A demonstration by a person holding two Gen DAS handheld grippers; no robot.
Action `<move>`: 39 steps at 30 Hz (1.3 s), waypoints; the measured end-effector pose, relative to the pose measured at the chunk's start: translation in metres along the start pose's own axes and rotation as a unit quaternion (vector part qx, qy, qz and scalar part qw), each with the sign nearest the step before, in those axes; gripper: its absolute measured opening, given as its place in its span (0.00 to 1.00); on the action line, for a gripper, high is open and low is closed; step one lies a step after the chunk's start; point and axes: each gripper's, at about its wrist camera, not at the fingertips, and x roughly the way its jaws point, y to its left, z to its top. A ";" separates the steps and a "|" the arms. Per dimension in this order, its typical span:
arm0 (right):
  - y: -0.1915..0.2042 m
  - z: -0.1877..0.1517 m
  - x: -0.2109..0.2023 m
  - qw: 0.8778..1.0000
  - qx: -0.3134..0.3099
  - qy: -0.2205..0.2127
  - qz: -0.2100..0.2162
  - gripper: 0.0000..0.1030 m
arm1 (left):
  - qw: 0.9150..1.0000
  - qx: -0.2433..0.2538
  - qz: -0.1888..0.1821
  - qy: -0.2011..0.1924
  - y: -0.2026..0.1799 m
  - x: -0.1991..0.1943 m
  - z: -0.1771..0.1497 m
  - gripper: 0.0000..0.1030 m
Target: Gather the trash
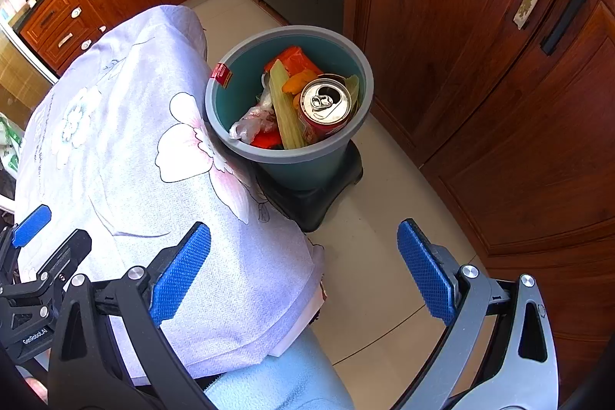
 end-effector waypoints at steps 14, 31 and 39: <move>0.000 0.003 0.004 1.000 -0.002 0.003 -0.001 0.91 | 1.000 -0.002 -0.016 0.000 0.002 0.003 -0.001 0.96; 0.002 0.008 0.007 1.000 -0.007 0.006 -0.001 0.91 | 1.000 0.004 -0.015 0.001 0.001 0.004 -0.001 0.96; 0.003 0.009 0.007 1.000 -0.008 0.009 -0.001 0.91 | 1.000 0.003 -0.013 0.003 0.001 0.006 -0.001 0.96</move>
